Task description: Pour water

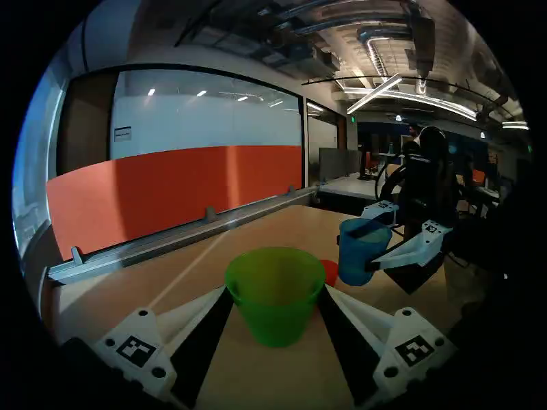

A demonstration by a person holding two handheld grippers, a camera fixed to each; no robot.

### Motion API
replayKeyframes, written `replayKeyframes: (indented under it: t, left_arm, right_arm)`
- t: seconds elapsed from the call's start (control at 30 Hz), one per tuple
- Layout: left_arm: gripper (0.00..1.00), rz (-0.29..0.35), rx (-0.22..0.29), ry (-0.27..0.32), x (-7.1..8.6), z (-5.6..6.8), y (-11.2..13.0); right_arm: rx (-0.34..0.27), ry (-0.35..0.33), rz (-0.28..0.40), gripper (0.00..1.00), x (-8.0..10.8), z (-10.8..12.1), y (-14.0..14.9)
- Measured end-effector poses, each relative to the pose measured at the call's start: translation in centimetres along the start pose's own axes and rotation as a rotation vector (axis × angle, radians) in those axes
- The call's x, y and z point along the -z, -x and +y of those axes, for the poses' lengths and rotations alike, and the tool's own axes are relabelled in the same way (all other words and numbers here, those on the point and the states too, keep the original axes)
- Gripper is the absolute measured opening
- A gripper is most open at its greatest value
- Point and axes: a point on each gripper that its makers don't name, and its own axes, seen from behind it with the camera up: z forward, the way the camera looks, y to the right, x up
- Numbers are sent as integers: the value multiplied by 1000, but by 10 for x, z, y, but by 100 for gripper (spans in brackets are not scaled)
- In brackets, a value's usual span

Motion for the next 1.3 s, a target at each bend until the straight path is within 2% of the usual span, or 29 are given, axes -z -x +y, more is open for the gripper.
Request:
replayKeyframes:
  t: [0.2,0.77,0.97,1.3]
  left_arm:
    - [85,29,-2,9,1,4,-6]
    - [85,73,-23,60,0,30,-10]
    - [85,102,-22,79,-1,40,-13]
    - [85,133,-33,98,-3,48,-15]
  right_arm:
    - [-6,8,33,88,-1,7,-11]
    - [23,18,57,88,-5,24,-34]
    - [51,15,54,88,-8,28,-43]
    - [106,6,56,88,-14,34,-62]
